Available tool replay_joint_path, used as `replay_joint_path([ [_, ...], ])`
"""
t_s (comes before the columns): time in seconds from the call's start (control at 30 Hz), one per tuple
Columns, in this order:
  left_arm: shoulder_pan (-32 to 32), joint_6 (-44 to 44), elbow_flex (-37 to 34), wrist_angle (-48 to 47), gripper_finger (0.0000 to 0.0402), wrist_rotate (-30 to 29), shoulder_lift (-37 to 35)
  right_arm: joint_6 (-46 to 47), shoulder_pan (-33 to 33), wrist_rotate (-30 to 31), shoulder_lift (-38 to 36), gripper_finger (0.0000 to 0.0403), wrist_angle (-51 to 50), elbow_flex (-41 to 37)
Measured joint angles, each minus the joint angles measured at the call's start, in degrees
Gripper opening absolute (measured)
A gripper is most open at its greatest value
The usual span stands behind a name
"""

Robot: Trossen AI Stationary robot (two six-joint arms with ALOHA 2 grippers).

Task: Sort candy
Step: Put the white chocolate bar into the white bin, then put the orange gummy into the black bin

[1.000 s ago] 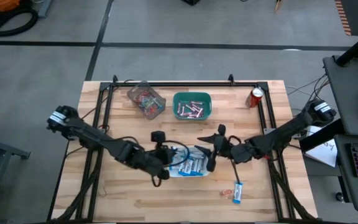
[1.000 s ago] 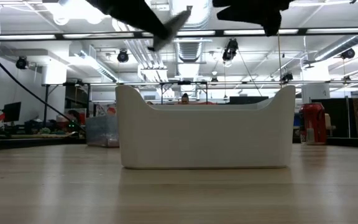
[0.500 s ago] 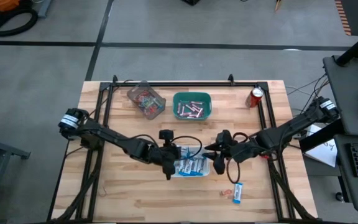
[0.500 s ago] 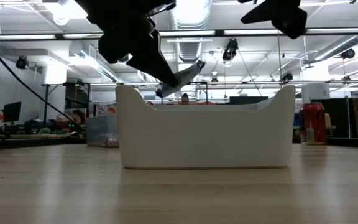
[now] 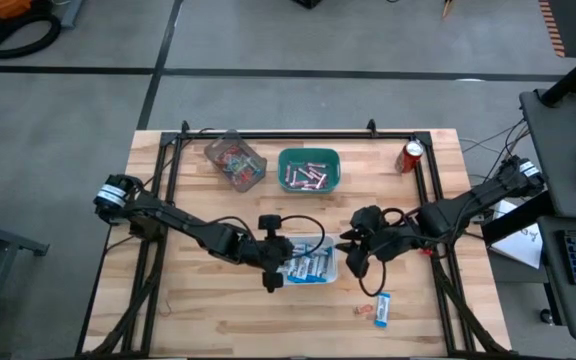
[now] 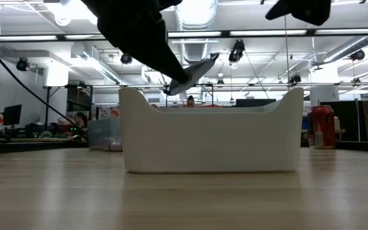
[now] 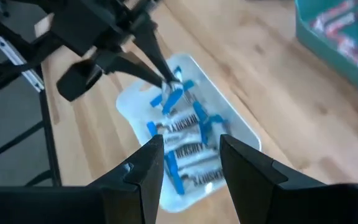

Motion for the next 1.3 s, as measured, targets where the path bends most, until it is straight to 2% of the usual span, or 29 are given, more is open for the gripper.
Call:
replay_joint_path([
  [0.13,-0.1,-0.2,0.0,0.0,0.0049,0.2,0.0,5.9,0.0,-4.3,0.0,0.0148,-2.3,-0.2],
  [0.3,-0.1,-0.2,0.0,0.0,0.0094,0.3,0.0,10.5,0.0,-12.7,0.0,0.0148,-2.8,-1.4],
  [0.43,-0.1,1.1,0.0,-1.0,0.0126,0.3,-0.3,9.6,0.1,-16.2,0.0,0.0148,-3.4,-1.8],
  [0.53,-0.3,1.4,0.0,-2.6,0.0138,0.4,-1.2,5.0,0.8,-18.3,0.0,0.0148,-4.5,-2.2],
  [0.7,-1.5,3.0,-0.1,-3.5,0.0141,0.4,-5.0,-4.0,3.9,-17.9,0.2,0.0148,-4.4,-3.0],
  [0.83,-3.0,5.4,-1.0,-3.5,0.0142,0.4,-8.9,-7.2,6.8,-15.6,2.7,0.0148,-4.1,-3.1],
  [0.93,-4.3,5.8,-3.0,-2.4,0.0141,0.4,-12.1,-7.7,8.7,-15.0,6.4,0.0148,-3.5,-3.1],
  [1.13,-8.1,5.8,-9.3,5.6,0.0134,0.4,-19.2,-7.6,12.2,-15.0,13.8,0.0148,-3.7,-2.3],
  [1.3,-10.7,6.7,-13.7,10.8,0.0131,0.3,-24.7,-3.5,15.6,-15.5,19.1,0.0148,-4.0,-0.9],
])
